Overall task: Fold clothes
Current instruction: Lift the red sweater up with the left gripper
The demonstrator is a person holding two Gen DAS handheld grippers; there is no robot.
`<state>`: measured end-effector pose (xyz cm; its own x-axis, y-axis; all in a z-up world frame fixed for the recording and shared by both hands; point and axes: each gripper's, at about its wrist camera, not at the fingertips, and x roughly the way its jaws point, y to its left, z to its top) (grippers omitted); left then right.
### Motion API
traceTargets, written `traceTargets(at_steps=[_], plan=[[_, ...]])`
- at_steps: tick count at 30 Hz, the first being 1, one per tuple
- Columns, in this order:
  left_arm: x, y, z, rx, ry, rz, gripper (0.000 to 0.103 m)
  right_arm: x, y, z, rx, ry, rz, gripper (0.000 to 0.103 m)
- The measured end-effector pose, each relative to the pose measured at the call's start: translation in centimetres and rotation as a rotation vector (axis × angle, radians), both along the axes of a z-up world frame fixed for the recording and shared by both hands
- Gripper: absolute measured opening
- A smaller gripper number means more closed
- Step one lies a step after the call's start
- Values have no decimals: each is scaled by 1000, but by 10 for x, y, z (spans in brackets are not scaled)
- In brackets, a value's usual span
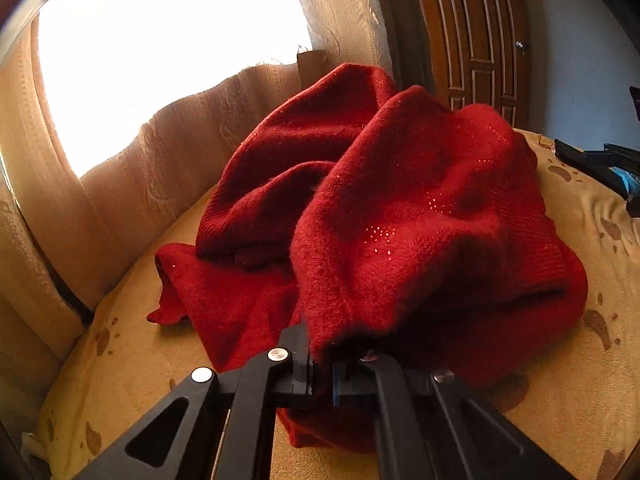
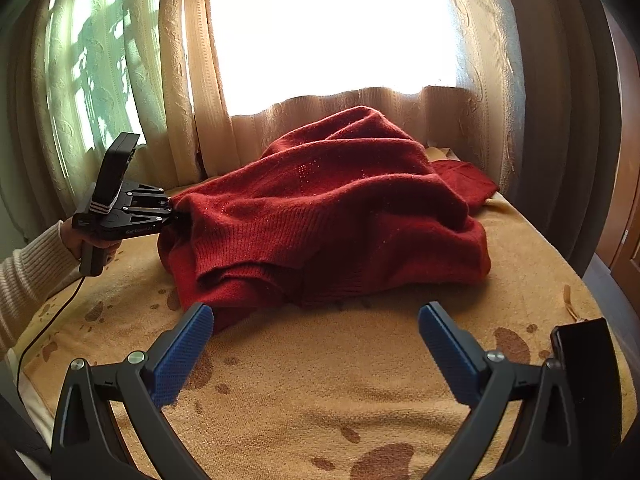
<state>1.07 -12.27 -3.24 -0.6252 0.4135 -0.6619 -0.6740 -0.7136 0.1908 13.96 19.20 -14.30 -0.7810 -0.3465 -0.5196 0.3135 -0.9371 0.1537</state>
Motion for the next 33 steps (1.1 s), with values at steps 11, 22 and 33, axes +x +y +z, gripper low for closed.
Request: traceTargets(at_steps=[11,22,33], plan=[[74,-77,110,379,274,207,6,-1,8,2,-15,-3,-32,103],[116,-109,164,445,409,261,6,23,-31,10,307,132,-7,103],[163,-93,245,519,538,190,5,21,-119,-20,917,425,138,103]])
